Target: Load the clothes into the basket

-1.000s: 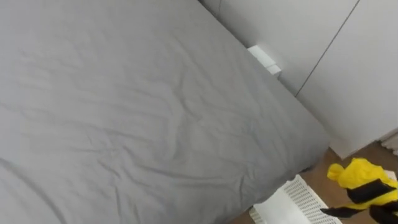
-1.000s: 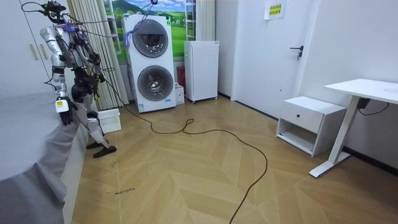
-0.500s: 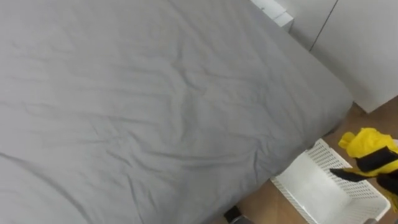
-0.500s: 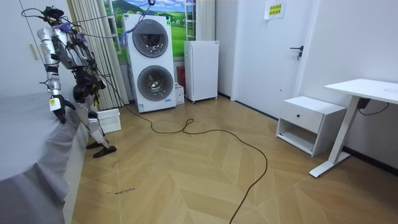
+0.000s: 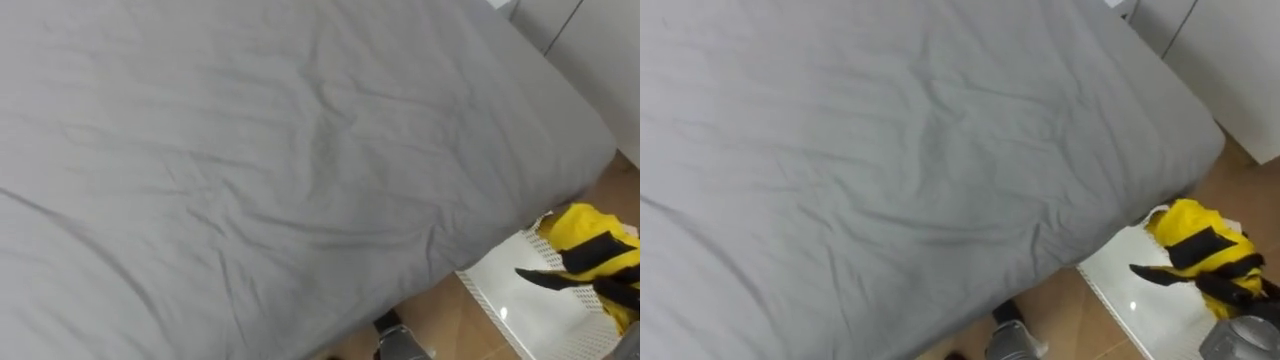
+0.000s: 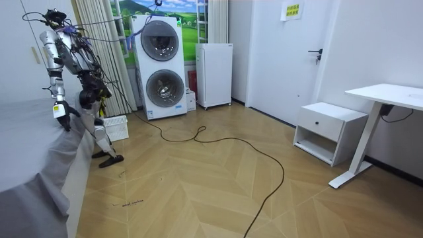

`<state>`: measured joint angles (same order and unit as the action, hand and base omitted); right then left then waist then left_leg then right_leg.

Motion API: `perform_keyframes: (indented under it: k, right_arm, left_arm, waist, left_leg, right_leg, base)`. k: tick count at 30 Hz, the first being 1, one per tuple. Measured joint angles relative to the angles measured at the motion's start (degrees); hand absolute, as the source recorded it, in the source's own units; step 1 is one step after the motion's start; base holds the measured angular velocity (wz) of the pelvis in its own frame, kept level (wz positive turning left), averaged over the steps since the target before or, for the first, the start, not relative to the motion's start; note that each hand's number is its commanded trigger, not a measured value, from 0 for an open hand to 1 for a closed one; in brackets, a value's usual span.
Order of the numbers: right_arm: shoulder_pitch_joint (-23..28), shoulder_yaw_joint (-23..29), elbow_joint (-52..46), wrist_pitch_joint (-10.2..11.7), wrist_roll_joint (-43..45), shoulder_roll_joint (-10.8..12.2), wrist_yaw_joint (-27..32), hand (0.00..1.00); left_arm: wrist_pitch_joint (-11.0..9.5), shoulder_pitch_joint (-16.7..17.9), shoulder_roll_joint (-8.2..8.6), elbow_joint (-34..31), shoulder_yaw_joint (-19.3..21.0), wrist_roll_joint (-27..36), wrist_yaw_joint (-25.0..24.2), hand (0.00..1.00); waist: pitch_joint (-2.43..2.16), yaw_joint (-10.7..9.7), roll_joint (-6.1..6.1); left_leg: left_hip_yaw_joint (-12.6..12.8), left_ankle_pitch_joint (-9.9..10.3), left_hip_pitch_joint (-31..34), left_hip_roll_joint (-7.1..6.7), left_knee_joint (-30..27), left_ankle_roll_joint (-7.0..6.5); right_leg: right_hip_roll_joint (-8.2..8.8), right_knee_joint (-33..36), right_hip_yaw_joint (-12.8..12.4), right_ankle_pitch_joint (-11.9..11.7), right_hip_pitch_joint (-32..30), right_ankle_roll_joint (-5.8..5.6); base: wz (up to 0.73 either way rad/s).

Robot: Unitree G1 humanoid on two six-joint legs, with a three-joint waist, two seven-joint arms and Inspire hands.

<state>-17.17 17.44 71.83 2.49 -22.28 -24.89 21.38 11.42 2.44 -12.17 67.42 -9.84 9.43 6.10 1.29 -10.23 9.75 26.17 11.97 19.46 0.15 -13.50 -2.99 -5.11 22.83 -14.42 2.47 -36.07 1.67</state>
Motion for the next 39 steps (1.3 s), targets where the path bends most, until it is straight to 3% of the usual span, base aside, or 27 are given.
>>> perform_keyframes:
  k: [10, 17, 24, 30, 39]
  right_arm:
    - [-0.07, 0.23, 2.40, 0.80, -0.09, -0.46, 1.68, 0.00]
    - [-0.11, 0.20, 2.35, 0.80, -0.21, -0.56, 1.68, 0.00]
    - [-0.10, 0.12, 2.35, 1.32, -0.22, -0.85, 1.69, 0.00]
    - [0.44, 0.12, 2.40, 1.43, -0.46, -0.85, 1.48, 0.00]
    - [4.39, -0.56, 1.24, 1.81, -2.70, -0.36, 0.74, 0.00]
  left_arm:
    - [-0.24, -0.10, -0.14, 0.00, 0.14, -0.02, 0.00, 0.00]
    - [-0.24, -0.10, -1.25, -0.04, 0.16, 0.00, 0.02, 0.00]
    - [-0.25, -0.10, -1.84, -0.02, 0.15, 0.01, 0.03, 0.00]
    - [-0.23, 0.05, -1.82, 0.05, 0.13, -0.02, 0.02, 0.00]
    - [-0.71, 1.31, -1.99, 0.00, 0.84, -0.27, -0.06, 0.00]
  waist:
    - [0.01, 0.13, 0.03]
    - [0.31, -0.26, -1.01]
    - [0.24, -0.30, -1.39]
    - [0.28, -0.24, -1.45]
    - [0.39, -0.03, -2.59]
  left_leg:
    - [-0.66, -0.11, 0.44, -0.02, -0.10, 0.10]
    - [-0.63, -0.08, 0.49, 0.02, -0.11, 0.07]
    - [-0.77, -0.08, 0.44, 0.07, -0.16, 0.06]
    - [-1.40, -0.07, -1.68, 0.23, 0.28, 0.07]
    - [-2.65, 0.19, -5.08, 0.40, 1.19, 0.22]
  right_leg:
    - [0.08, -0.06, 0.71, 0.11, -0.14, 0.17]
    - [0.10, -0.23, 0.58, 0.19, -0.12, 0.05]
    - [0.09, -1.14, 0.72, -0.02, 0.32, 0.07]
    - [0.00, -2.22, 1.63, -0.02, 2.87, 0.12]
    - [-0.05, -2.40, 2.46, 0.40, 6.66, 0.18]
  base:
    - [0.03]
    - [0.00]
    - [0.00]
    - [0.05]
    - [0.02]
